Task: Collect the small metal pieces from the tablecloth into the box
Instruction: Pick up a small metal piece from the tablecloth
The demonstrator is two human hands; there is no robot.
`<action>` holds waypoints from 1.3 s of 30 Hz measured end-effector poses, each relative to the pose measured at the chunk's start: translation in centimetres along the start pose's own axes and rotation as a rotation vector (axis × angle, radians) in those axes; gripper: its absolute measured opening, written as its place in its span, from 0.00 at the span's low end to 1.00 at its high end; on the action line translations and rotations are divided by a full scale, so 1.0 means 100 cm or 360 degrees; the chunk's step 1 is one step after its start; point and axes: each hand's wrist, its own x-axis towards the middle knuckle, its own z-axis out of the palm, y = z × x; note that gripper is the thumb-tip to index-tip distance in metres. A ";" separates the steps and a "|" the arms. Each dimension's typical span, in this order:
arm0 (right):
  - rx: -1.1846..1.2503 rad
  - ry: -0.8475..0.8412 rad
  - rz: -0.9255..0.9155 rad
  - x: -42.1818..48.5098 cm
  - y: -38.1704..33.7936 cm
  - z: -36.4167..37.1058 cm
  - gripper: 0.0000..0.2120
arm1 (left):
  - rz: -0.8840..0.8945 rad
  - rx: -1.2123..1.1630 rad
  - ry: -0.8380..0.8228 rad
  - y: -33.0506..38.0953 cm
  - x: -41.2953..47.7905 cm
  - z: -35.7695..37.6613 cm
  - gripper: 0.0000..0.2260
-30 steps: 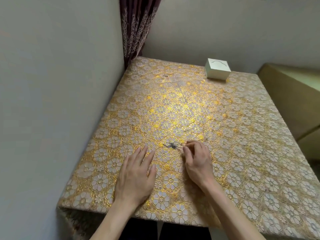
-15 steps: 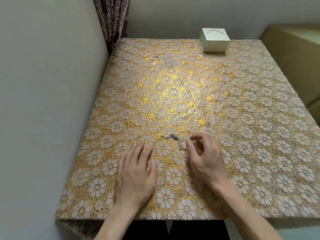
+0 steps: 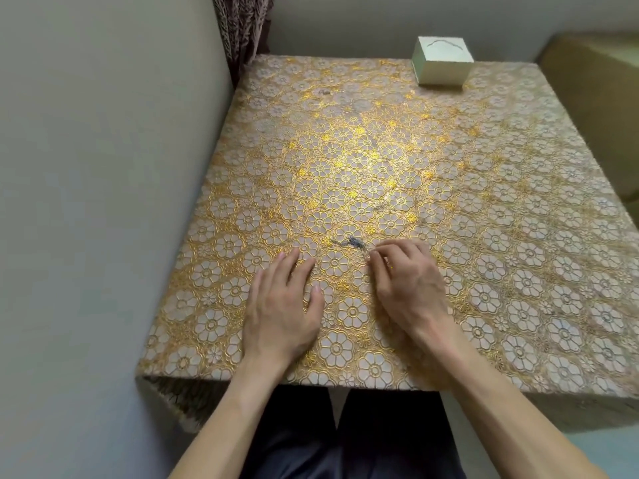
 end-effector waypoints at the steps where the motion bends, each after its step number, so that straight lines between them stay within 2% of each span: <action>1: 0.0082 0.0003 0.0052 0.002 -0.001 -0.003 0.08 | -0.0001 -0.0006 -0.0006 0.000 0.000 0.000 0.25; 11: 0.1384 -0.0057 0.0689 0.007 -0.012 -0.055 0.05 | 0.0005 -0.0015 0.0033 0.002 -0.002 -0.005 0.27; 13: 0.1531 -0.0074 0.0800 0.009 -0.014 -0.066 0.06 | 0.0005 0.0000 0.0024 0.002 -0.002 -0.004 0.29; 21: 0.1521 -0.0142 0.0767 0.003 -0.013 -0.097 0.06 | -0.0059 -0.0313 -0.0040 0.013 0.013 -0.021 0.24; 24: 0.1493 -0.0189 0.0712 0.002 -0.013 -0.107 0.07 | 0.0080 -0.0500 -0.0059 0.037 0.025 -0.031 0.22; 27: 0.1466 -0.0198 0.0662 0.002 -0.017 -0.117 0.07 | 0.0246 -0.0503 -0.0117 0.063 0.036 -0.034 0.24; 31: 0.1504 -0.0194 0.0639 0.001 -0.021 -0.131 0.08 | 0.0301 -0.0413 -0.0345 0.077 0.048 -0.017 0.26; 33: 0.1541 -0.0184 0.0644 0.000 -0.021 -0.136 0.08 | 0.0315 -0.0338 -0.0395 0.076 0.051 -0.007 0.22; 36: 0.1621 -0.0160 0.0668 -0.002 -0.019 -0.143 0.08 | 0.0343 -0.0346 -0.0317 0.073 0.051 0.000 0.12; 39: 0.1729 -0.0116 0.0730 -0.004 -0.019 -0.146 0.07 | 0.0340 -0.0460 -0.0247 0.068 0.048 0.001 0.08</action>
